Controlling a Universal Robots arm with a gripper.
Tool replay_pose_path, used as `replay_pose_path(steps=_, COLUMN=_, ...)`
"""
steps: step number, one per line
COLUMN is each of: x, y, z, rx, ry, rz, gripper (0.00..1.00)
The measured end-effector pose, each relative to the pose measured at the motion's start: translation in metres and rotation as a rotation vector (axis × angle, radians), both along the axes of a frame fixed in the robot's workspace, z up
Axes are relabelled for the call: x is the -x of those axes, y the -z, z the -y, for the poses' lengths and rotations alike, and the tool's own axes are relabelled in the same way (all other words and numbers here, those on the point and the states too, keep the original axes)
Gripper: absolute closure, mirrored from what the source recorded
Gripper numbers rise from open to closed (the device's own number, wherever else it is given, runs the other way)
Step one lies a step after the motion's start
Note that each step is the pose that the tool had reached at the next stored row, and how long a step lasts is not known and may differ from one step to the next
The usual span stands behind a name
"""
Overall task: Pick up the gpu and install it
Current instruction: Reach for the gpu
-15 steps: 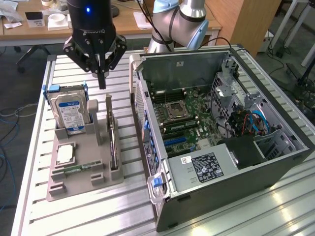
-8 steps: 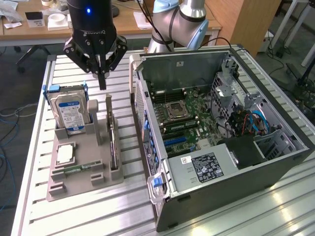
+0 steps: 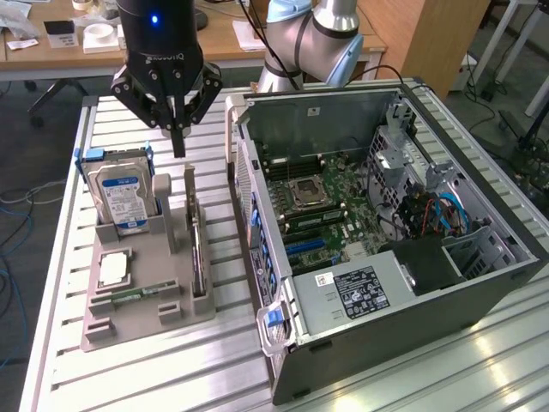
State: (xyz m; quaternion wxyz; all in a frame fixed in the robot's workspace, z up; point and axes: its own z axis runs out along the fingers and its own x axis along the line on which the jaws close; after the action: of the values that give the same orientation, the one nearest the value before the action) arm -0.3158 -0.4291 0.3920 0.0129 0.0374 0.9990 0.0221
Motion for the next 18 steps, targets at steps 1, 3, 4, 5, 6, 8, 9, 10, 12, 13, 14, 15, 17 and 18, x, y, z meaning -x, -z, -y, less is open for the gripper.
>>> replay_pose_path(steps=1, x=0.0, y=0.0, z=0.0, rx=0.0, ry=0.0, rz=0.0, gripper=0.89)
replay_pose_path(steps=3, x=-0.0001, y=0.0, z=0.0, rx=-0.0001, ry=0.0, rz=0.0001, gripper=0.89)
replay_pose_path(steps=4, x=-0.0001, y=0.0, z=0.0, rx=-0.0001, ry=0.0, rz=0.0001, gripper=0.89)
replay_pose_path(steps=5, x=-0.0001, y=0.0, z=0.0, rx=-0.0001, ry=0.0, rz=0.0001, gripper=0.89)
replay_pose_path(steps=6, x=-0.0001, y=0.0, z=0.0, rx=0.0, ry=0.0, rz=0.0001, gripper=0.89)
replay_pose_path(steps=8, x=-0.0001, y=0.0003, z=-0.0001, rx=0.0, ry=0.0, rz=0.0, gripper=0.89)
replay_pose_path(steps=9, x=-0.0001, y=0.0008, z=-0.0001, rx=-0.0001, ry=0.0, rz=0.0002, gripper=0.89)
replay_pose_path(steps=10, x=-0.0001, y=0.0014, z=-0.0001, rx=-0.0001, ry=0.0, rz=0.0001, gripper=0.89)
replay_pose_path(steps=12, x=-0.0001, y=0.0018, z=0.0001, rx=0.0, ry=0.0, rz=0.0, gripper=0.89)
replay_pose_path(steps=13, x=-0.0001, y=0.002, z=0.0006, rx=-0.0001, ry=0.0, rz=0.0, gripper=0.89)
replay_pose_path(steps=14, x=-0.0002, y=0.0021, z=0.0011, rx=-0.0001, ry=0.0, rz=0.0001, gripper=0.89)
replay_pose_path(steps=15, x=-0.0001, y=0.0021, z=0.0017, rx=0.0, ry=0.0, rz=0.0, gripper=0.89)
replay_pose_path(steps=17, x=-0.0001, y=0.0022, z=0.0035, rx=0.0, ry=0.0, rz=0.0, gripper=0.89)
replay_pose_path(steps=18, x=-0.0001, y=0.0022, z=0.0044, rx=-0.0001, ry=0.0, rz=0.0001, gripper=0.89)
